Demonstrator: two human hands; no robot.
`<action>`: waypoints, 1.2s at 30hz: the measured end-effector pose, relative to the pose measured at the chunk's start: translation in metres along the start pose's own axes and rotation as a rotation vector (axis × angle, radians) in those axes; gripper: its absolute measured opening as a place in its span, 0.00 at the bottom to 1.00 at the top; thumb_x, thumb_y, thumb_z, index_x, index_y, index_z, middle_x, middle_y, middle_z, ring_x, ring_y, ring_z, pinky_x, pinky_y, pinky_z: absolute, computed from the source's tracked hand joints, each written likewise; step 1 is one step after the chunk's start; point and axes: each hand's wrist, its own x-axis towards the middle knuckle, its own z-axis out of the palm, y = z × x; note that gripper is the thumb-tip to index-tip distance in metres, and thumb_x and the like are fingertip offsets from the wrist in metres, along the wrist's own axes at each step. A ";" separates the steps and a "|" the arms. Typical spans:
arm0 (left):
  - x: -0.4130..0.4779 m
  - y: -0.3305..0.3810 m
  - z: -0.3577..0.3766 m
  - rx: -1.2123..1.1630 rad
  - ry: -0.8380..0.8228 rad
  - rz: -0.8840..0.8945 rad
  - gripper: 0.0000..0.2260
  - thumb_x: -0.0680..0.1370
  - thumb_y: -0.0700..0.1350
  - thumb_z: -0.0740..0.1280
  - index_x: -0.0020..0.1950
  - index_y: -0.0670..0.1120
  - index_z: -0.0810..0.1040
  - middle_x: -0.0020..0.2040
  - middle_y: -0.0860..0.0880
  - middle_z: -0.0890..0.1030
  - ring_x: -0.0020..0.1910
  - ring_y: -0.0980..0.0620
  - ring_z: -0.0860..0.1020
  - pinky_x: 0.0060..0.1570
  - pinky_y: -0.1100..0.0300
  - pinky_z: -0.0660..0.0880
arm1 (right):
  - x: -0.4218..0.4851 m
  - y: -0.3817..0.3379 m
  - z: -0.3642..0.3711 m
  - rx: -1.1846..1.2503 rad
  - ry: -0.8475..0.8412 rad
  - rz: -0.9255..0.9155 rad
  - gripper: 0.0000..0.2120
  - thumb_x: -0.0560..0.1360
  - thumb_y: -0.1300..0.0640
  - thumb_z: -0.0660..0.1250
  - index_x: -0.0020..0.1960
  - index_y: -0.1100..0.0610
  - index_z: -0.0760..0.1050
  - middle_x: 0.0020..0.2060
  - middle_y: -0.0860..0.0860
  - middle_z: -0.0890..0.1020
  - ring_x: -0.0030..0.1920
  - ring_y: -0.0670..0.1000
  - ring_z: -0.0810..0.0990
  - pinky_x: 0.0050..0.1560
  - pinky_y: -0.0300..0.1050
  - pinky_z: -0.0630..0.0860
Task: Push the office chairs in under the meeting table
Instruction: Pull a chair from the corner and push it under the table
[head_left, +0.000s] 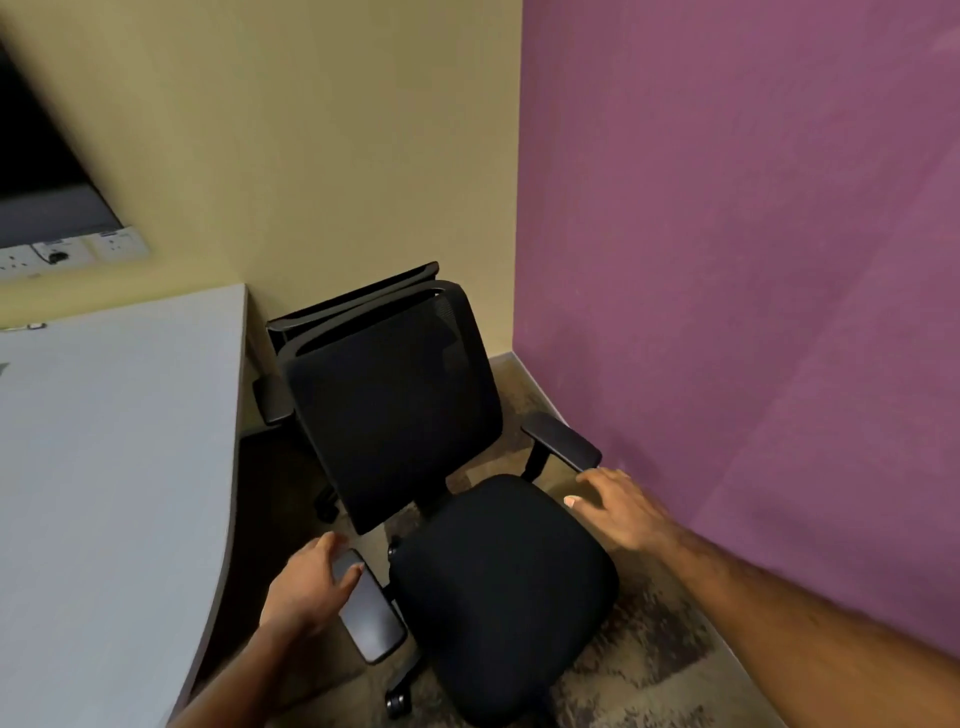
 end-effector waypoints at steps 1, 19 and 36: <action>0.009 0.004 -0.002 0.006 0.010 -0.009 0.26 0.78 0.60 0.69 0.72 0.50 0.71 0.67 0.50 0.77 0.63 0.51 0.77 0.59 0.55 0.76 | 0.015 -0.001 -0.004 -0.006 -0.008 -0.023 0.27 0.79 0.36 0.60 0.70 0.52 0.72 0.67 0.50 0.76 0.68 0.52 0.72 0.67 0.47 0.69; 0.183 0.060 -0.057 -0.150 0.178 -0.153 0.30 0.77 0.59 0.70 0.75 0.49 0.67 0.72 0.47 0.72 0.68 0.46 0.74 0.65 0.46 0.75 | 0.253 -0.040 -0.053 -0.010 -0.061 -0.222 0.29 0.80 0.37 0.61 0.73 0.56 0.69 0.69 0.54 0.75 0.70 0.55 0.71 0.69 0.54 0.70; 0.304 0.055 -0.106 -0.508 0.554 -0.558 0.45 0.71 0.65 0.74 0.80 0.47 0.59 0.77 0.38 0.60 0.76 0.36 0.63 0.75 0.39 0.63 | 0.484 -0.103 -0.093 0.262 -0.210 -0.238 0.34 0.75 0.41 0.72 0.73 0.56 0.65 0.70 0.54 0.73 0.69 0.56 0.73 0.60 0.46 0.70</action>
